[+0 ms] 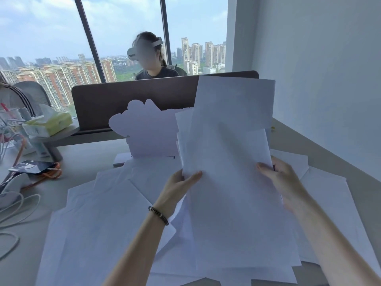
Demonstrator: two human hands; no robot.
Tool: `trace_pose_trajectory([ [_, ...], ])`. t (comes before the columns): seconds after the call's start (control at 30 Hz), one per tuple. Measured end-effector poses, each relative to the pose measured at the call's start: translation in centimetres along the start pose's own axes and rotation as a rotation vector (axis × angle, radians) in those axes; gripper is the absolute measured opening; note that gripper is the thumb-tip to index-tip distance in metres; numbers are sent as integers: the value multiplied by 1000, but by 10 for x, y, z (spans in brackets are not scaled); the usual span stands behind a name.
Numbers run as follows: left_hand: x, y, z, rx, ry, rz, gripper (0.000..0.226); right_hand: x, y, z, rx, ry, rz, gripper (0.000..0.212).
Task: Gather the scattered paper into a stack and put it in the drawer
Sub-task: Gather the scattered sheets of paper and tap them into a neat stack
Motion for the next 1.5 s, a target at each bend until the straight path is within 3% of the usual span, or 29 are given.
trace_pose_trajectory([
  [0.3,26,0,8,81,58,172,18,-44,9,9,41,96,-209,23],
  [0.6,78,19,-5,235,-98,420,10,-76,13,30,40,51,-332,14],
  [0.67,81,27,-12,220,-74,425,16,-76,14,37,40,57,-347,8],
  [0.73,80,33,-19,193,-62,422,25,-72,16,41,79,47,-352,21],
  [0.77,79,36,-22,178,-62,421,26,-68,15,41,70,25,-355,14],
  [0.8,78,38,-24,163,-67,418,25,-68,17,44,63,11,-362,6],
  [0.9,75,40,-25,147,-110,414,22,-67,16,48,58,-24,-371,24],
  [1.13,75,31,-14,172,-138,388,13,-80,9,46,91,49,-447,15],
  [1.27,82,25,-4,163,-100,388,11,-92,11,41,106,47,-471,29],
  [1.5,57,23,-1,104,20,338,33,-70,17,35,-16,-65,-431,37],
])
Point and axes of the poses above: each hand's wrist, its own y-axis away from the middle knuckle, its own z-axis out of the palm, x = y × z, the point moved 3 cm from there along -y, towards the middle knuckle, and after that the axes turned 13 degrees about -x, right-handed, at the moved point
